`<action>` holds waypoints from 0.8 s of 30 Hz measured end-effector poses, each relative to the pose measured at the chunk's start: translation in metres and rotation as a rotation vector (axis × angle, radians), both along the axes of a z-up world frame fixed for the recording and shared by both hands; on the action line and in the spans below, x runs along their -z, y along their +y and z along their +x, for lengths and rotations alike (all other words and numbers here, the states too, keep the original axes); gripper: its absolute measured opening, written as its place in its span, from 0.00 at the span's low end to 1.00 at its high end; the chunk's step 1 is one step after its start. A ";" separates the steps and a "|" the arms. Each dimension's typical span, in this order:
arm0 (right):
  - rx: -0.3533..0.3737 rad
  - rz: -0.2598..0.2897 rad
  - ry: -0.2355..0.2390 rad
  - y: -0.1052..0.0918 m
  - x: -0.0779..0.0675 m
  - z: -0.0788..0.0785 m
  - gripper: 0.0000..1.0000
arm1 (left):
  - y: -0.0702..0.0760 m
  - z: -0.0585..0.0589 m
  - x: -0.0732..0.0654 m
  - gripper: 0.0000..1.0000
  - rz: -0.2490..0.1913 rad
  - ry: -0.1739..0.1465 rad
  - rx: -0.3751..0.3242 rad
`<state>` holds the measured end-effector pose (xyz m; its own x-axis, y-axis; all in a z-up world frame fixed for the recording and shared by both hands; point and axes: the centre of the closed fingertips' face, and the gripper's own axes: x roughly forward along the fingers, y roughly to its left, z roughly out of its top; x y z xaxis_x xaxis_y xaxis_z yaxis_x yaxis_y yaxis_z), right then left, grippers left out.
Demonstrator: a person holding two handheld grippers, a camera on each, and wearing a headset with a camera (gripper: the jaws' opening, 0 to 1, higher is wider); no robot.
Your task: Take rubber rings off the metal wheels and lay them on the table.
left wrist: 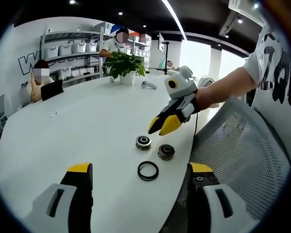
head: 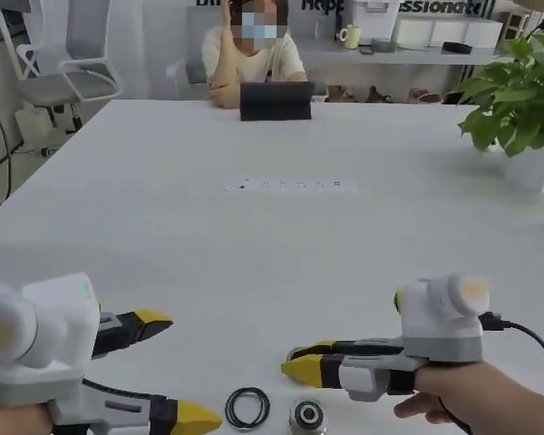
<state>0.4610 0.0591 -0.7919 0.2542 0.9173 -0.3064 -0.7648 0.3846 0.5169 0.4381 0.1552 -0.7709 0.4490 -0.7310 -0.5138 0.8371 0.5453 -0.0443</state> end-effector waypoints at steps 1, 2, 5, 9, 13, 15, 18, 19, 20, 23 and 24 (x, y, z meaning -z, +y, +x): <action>0.005 -0.001 -0.005 -0.003 -0.001 0.000 0.24 | 0.000 0.000 0.000 0.77 0.000 0.001 -0.001; 0.010 -0.003 -0.010 -0.005 -0.001 0.000 0.25 | 0.001 0.000 0.000 0.77 0.001 0.002 -0.002; 0.034 -0.005 -0.037 -0.015 -0.006 0.000 0.29 | 0.003 0.000 0.001 0.78 0.003 0.005 -0.007; 0.088 0.020 -0.074 -0.030 -0.016 0.001 0.35 | 0.004 0.000 0.000 0.78 0.004 0.003 -0.011; 0.122 -0.007 -0.117 -0.046 -0.017 -0.001 0.41 | 0.005 -0.001 0.001 0.78 0.001 0.007 -0.017; 0.135 -0.018 -0.126 -0.051 -0.015 -0.003 0.43 | 0.006 -0.002 0.002 0.78 0.007 0.008 -0.017; 0.168 -0.020 -0.134 -0.060 -0.015 -0.007 0.48 | 0.008 -0.001 0.002 0.78 0.005 0.006 -0.022; 0.176 -0.024 -0.142 -0.063 -0.014 -0.008 0.49 | 0.008 -0.001 0.001 0.78 0.003 0.006 -0.024; 0.178 -0.034 -0.152 -0.065 -0.013 -0.009 0.51 | 0.008 -0.002 0.001 0.78 0.002 0.007 -0.025; 0.181 -0.067 -0.179 -0.071 -0.012 -0.014 0.54 | 0.009 -0.002 0.000 0.78 0.002 0.002 -0.030; 0.183 -0.068 -0.184 -0.072 -0.012 -0.016 0.56 | 0.009 -0.002 -0.001 0.78 0.000 0.003 -0.033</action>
<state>0.4449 -0.0128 -0.7797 0.4710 0.8300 -0.2988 -0.7581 0.5540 0.3439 0.4359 0.1645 -0.7702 0.4713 -0.7161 -0.5149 0.8187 0.5723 -0.0466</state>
